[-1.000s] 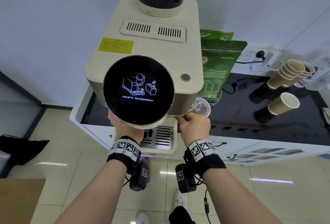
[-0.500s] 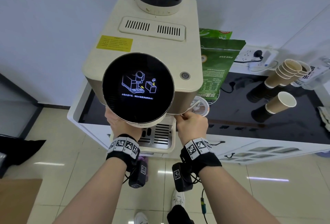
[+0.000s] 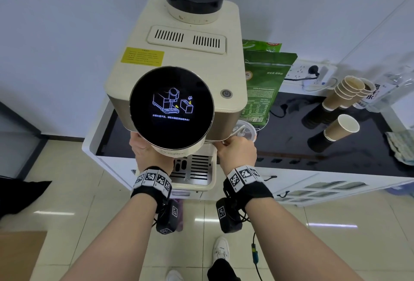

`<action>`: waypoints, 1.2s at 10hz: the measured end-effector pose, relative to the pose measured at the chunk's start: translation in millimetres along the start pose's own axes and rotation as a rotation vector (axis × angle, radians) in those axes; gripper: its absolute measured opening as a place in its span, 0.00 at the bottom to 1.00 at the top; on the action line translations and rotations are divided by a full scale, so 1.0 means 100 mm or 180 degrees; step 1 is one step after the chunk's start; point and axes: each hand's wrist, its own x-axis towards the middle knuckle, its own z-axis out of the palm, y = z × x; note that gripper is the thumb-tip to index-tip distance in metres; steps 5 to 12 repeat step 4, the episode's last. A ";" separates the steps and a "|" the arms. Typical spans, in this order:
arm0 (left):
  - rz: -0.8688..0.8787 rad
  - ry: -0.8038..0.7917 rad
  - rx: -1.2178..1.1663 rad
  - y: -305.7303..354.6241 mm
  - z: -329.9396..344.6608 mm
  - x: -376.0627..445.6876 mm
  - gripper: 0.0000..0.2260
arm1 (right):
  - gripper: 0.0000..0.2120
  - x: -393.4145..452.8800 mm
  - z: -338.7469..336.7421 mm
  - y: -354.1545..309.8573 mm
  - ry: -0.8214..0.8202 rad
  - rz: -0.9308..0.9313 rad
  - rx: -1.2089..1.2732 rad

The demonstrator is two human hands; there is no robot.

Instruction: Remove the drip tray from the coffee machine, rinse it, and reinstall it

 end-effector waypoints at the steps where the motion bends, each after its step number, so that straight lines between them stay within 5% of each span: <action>1: 0.0468 0.0046 0.0025 -0.02 -0.31 0.10 0.40 | 0.22 -0.10 0.08 -0.26 0.0027 0.0090 -0.0051; 4: 0.0488 -0.0303 -0.0585 -0.22 -0.98 0.11 0.38 | 0.12 -0.42 0.00 -0.72 0.0080 0.0117 -0.0130; 12: 0.0488 -0.0303 -0.0585 -0.22 -0.98 0.11 0.38 | 0.12 -0.42 0.00 -0.72 0.0080 0.0117 -0.0130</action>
